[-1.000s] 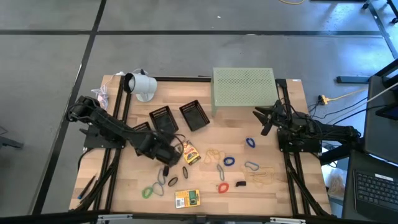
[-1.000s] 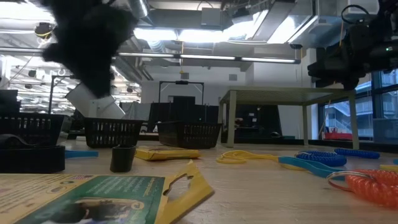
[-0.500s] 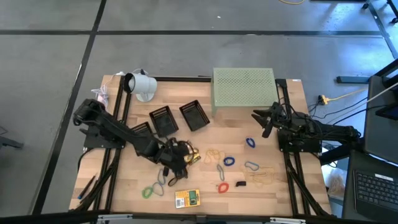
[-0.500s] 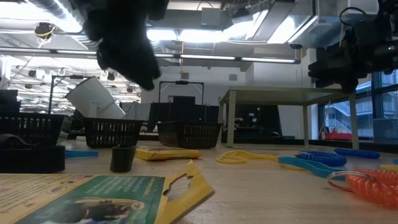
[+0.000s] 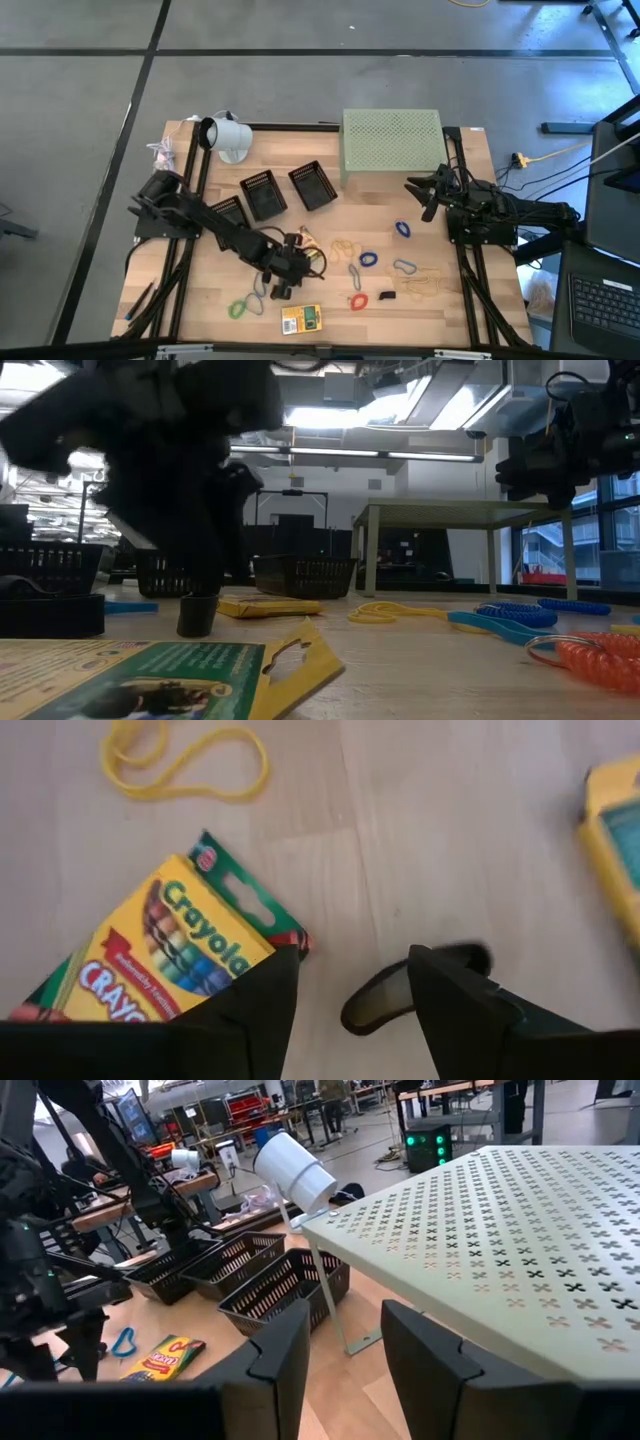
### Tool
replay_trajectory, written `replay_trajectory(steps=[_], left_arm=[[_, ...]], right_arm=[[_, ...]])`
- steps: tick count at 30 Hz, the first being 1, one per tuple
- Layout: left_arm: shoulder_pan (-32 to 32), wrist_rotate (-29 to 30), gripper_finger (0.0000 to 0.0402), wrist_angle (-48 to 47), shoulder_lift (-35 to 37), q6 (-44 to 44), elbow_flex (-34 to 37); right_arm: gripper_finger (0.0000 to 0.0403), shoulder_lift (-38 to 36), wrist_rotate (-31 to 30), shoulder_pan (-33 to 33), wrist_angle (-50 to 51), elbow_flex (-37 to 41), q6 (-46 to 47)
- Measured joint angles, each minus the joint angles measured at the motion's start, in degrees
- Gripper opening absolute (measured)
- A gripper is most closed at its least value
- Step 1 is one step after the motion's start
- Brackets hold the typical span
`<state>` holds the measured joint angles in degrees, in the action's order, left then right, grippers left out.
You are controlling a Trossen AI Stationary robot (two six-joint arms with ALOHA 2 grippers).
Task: Pick & Place Office Desk Supplies
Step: Put the black rubber band into the left black basket
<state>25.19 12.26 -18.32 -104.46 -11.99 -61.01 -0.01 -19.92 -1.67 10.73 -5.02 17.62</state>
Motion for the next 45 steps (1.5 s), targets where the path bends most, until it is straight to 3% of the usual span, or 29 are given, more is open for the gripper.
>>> replay_trajectory(steps=[12,16,22,27,30,35,40,45], left_arm=[[0.02,-0.38,0.0174,0.32,-3.26,6.34,-0.15],[-0.03,-2.28,0.0129,0.33,-3.11,6.29,-0.13],[-0.08,-4.04,0.0017,0.35,-3.09,1.96,-0.11],[-0.22,0.23,0.0004,-2.44,-1.26,-0.97,0.11],[-0.17,4.77,0.0004,-7.71,1.82,-3.92,0.05],[-0.16,10.21,0.0003,-24.69,8.49,-12.39,0.07],[0.07,14.4,0.0006,-45.37,14.23,-27.72,0.07],[0.09,13.61,0.0007,-59.09,16.91,-44.54,1.18]], right_arm=[[0.0131,0.0,-0.17,0.0,-0.01,0.0,0.12],[0.0131,0.0,-0.17,0.0,-0.03,0.0,0.12],[0.0131,0.0,-0.17,0.0,-0.06,0.0,0.14],[0.0131,0.0,-0.17,0.0,-0.06,0.0,0.14],[0.0131,0.0,-0.17,0.0,-0.1,0.0,0.14],[0.0131,0.0,-0.15,0.0,-0.12,0.0,0.14],[0.0131,0.0,-0.17,0.0,-0.13,0.0,0.14],[0.0131,0.0,-0.15,0.0,-0.1,0.0,0.14]])
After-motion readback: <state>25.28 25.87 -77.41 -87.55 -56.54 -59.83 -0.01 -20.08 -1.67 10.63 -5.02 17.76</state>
